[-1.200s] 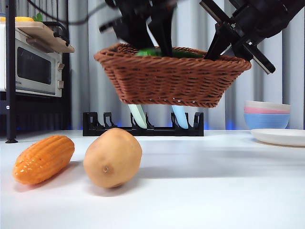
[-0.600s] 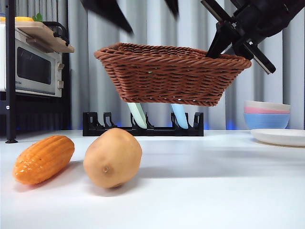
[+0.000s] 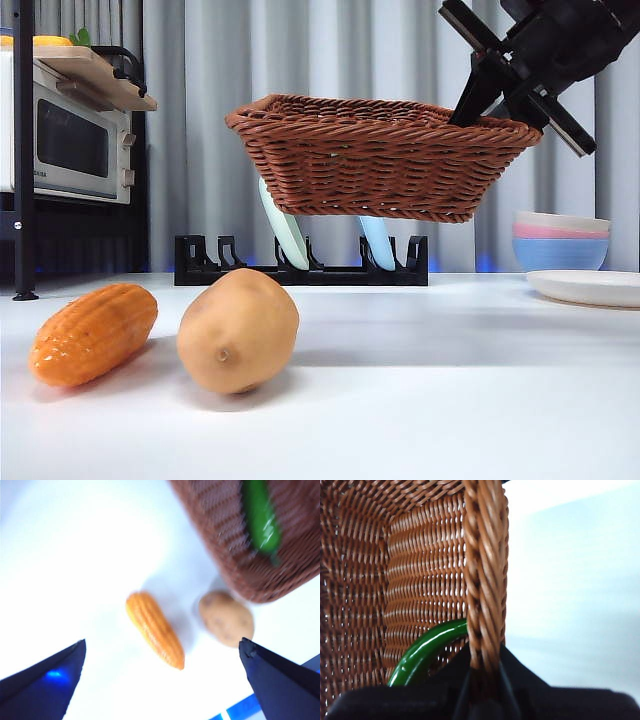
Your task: Pick up the basket,pick up the corn from the table,pick up the potato from the table,pick up the cucumber from the table,put all items into the basket
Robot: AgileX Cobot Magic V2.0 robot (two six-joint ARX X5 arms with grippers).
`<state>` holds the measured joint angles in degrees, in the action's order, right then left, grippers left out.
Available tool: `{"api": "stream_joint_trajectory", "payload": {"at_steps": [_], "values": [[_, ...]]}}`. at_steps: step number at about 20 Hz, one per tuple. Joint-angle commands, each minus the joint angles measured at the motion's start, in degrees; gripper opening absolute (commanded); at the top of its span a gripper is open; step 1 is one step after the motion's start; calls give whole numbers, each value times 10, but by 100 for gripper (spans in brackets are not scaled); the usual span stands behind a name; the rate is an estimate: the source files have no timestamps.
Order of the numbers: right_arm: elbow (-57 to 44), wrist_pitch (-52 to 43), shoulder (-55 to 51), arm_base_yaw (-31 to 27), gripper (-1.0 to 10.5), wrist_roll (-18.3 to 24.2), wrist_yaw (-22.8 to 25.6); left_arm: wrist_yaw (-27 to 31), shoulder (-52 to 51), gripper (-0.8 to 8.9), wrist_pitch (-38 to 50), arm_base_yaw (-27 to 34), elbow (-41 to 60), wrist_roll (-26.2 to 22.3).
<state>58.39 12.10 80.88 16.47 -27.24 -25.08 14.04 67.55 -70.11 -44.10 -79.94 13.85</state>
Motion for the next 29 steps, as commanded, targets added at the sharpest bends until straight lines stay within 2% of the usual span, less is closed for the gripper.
{"api": "stream_joint_trajectory", "payload": {"at_steps": [1,5,10,12,16,21,26,29], "values": [[8,-12,-3,0,-12,-7,-5,2,2,554,30,-1,64,25],[8,-12,-3,0,-12,-2,-5,-4,2,554,115,9,162,39],[8,-12,-3,0,-12,-1,-5,-67,12,553,222,52,257,43],[8,-12,-3,-3,-12,-2,-5,-71,22,552,249,72,280,43],[8,-11,-3,-5,-12,-2,-5,-78,59,552,279,113,295,31],[8,-11,-3,-7,-12,-2,-5,-142,117,552,332,152,295,11],[8,-11,-3,-7,-12,-2,-5,-157,171,551,353,181,295,-4],[8,-11,-3,-7,-12,-3,-5,-156,185,459,361,189,295,-5]]}}
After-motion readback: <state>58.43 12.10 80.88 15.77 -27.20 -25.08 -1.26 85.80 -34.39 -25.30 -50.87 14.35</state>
